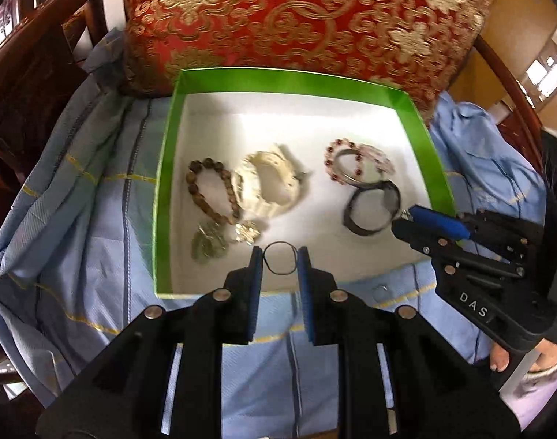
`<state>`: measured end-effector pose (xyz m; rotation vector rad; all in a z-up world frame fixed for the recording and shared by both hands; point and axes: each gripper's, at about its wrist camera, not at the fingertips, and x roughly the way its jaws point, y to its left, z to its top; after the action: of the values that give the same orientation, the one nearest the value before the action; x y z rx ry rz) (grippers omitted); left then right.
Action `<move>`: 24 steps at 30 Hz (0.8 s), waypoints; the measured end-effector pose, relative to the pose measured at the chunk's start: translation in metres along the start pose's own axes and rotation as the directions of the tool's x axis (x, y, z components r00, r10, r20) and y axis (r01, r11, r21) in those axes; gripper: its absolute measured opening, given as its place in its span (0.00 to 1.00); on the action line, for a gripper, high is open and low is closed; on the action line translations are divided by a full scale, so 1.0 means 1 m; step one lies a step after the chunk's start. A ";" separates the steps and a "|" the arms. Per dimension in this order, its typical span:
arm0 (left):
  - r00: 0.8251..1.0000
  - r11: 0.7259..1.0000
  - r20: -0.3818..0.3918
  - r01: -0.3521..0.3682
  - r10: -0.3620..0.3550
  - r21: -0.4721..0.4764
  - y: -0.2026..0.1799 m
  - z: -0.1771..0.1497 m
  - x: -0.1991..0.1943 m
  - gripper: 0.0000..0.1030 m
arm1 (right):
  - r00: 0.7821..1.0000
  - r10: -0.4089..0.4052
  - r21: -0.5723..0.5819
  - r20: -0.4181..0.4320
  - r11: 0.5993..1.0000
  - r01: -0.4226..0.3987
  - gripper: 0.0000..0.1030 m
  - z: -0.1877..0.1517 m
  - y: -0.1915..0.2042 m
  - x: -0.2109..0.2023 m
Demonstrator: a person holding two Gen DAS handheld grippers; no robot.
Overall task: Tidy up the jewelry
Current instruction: 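Carry both rings into the box and open both tools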
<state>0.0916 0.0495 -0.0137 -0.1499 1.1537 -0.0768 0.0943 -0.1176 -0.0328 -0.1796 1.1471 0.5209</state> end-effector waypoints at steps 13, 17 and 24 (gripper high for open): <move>0.999 0.999 -0.016 -0.046 0.046 0.011 -0.003 0.004 0.022 0.19 | 0.999 -0.034 -0.003 -0.025 0.999 0.034 0.21 -0.001 0.002 0.021; 0.999 0.999 -0.027 -0.040 0.040 0.011 -0.006 0.003 0.030 0.19 | 0.999 -0.050 0.019 -0.013 0.999 0.050 0.21 -0.002 -0.003 0.021; 0.999 1.000 -0.050 -0.010 0.010 0.000 -0.004 0.001 0.041 0.21 | 0.999 -0.050 0.058 -0.003 0.997 0.050 0.22 -0.003 -0.010 0.016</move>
<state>0.1096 0.0397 -0.0499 -0.1434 1.2046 -0.0717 0.1019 -0.1228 -0.0502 -0.1585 1.1549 0.4426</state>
